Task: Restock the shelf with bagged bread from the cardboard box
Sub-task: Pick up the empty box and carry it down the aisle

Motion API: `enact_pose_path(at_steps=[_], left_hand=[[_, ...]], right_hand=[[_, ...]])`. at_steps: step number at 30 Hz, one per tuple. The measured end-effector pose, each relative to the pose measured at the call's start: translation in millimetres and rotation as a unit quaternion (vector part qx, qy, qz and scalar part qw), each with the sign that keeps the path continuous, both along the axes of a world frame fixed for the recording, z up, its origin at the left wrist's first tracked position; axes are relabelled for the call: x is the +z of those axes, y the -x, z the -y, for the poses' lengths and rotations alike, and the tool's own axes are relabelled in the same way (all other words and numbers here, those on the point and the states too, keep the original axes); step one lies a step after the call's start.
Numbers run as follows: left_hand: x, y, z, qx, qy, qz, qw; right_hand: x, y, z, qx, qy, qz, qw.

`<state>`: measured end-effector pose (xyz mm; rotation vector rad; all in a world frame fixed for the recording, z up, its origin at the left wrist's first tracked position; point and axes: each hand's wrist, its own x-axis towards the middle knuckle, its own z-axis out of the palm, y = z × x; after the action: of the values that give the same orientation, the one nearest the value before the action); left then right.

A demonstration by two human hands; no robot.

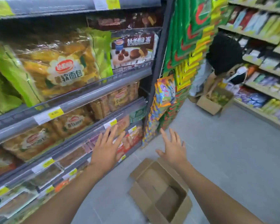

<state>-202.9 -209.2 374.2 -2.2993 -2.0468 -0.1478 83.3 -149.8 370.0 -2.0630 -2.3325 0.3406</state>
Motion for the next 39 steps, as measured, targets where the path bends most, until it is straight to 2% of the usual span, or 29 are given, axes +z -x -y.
enact_pose_path(at_steps=[4, 8, 14, 18, 25, 31, 35, 39], left_hand=[[-42.4, -57.8, -27.3, -0.053, 0.051, 0.022, 0.997], [-96.4, -101.8, -43.6, -0.099, 0.094, 0.007, 0.991], [-207.4, -151.0, -65.2, -0.16, 0.152, 0.006, 0.975], [-294.2, -160.9, -82.2, -0.179, 0.182, 0.001, 0.967], [-482.5, -155.7, -120.6, -0.163, 0.222, -0.031, 0.961], [-610.0, -163.2, -141.3, -0.137, 0.239, -0.024, 0.961], [-679.1, -157.8, -152.5, -0.119, 0.264, -0.017, 0.957], [-721.1, -155.6, -164.0, -0.115, 0.309, 0.005, 0.944]], right_hand=[[-35.1, -71.1, 11.5, -0.07, 0.031, 0.008, 0.997], [-88.9, -126.5, 28.3, -0.148, 0.084, -0.01, 0.985], [-200.6, -166.0, 61.6, -0.284, 0.129, -0.093, 0.945], [-289.3, -175.7, 81.4, -0.336, 0.169, -0.095, 0.922], [-464.0, -179.6, 98.7, -0.422, 0.216, -0.116, 0.873], [-592.3, -175.6, 105.0, -0.482, 0.225, -0.104, 0.84], [-658.2, -177.3, 107.3, -0.504, 0.222, -0.104, 0.829], [-698.5, -174.9, 109.3, -0.489, 0.233, -0.1, 0.835]])
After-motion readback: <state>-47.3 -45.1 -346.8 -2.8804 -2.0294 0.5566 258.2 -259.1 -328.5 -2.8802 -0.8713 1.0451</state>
